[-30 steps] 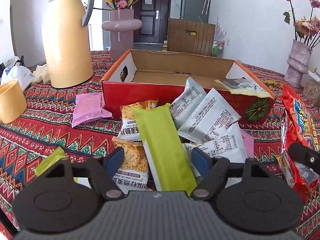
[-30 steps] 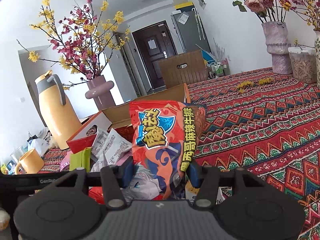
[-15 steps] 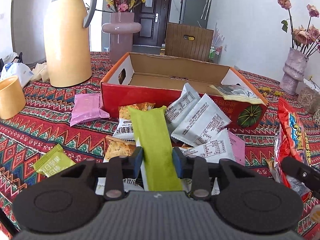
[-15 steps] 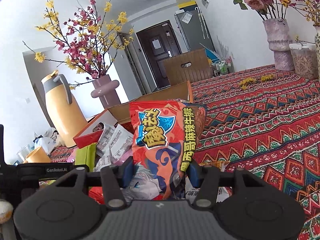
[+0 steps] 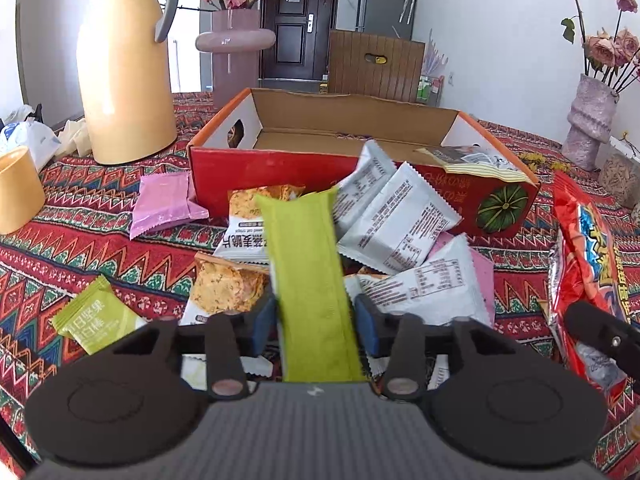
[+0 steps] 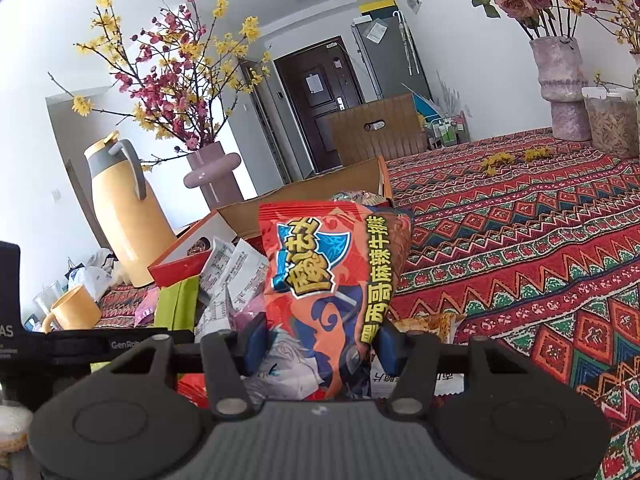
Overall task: Organize snacks
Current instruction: 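Grasp the lime-green bar with the left tool while the right tool holds the orange bag, then carry both snacks over the box and open both tools to release them inside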
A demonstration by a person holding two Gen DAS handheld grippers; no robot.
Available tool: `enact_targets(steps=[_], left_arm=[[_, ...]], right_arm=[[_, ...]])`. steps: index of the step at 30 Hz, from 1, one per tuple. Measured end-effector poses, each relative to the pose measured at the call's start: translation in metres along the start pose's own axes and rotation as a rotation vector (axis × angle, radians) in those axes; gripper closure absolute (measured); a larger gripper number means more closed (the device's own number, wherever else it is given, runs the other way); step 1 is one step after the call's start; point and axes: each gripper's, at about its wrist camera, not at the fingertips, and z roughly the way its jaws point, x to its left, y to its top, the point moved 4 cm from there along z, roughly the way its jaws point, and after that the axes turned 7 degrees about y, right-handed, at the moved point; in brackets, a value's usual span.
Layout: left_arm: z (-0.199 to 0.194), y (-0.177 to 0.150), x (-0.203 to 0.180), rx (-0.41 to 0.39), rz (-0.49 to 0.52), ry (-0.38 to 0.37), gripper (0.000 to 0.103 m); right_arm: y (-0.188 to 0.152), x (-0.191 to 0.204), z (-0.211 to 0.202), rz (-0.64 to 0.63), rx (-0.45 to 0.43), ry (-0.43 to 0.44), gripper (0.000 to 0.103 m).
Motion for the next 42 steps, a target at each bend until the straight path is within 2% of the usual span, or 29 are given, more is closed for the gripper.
enact_targets(steps=[3, 11, 29, 35, 42], left_arm=[[-0.006, 0.002, 0.004, -0.02, -0.006, -0.014, 0.066], [-0.028, 0.016, 0.011, -0.078, 0.0, -0.053, 0.067], [-0.053, 0.098, 0.028, -0.233, -0.047, -0.063, 0.067], [-0.046, 0.131, 0.028, -0.275, -0.054, -0.052, 0.067], [-0.01, 0.162, 0.028, -0.263, -0.081, -0.032, 0.067]], right_arm=[[0.001, 0.001, 0.0, -0.001, -0.004, -0.001, 0.049], [0.009, 0.006, -0.002, -0.021, -0.025, 0.005, 0.049], [0.078, 0.021, 0.028, -0.111, -0.092, 0.008, 0.049], [0.111, 0.022, 0.056, -0.139, -0.089, -0.007, 0.049], [0.14, 0.018, 0.105, -0.146, -0.032, -0.043, 0.049]])
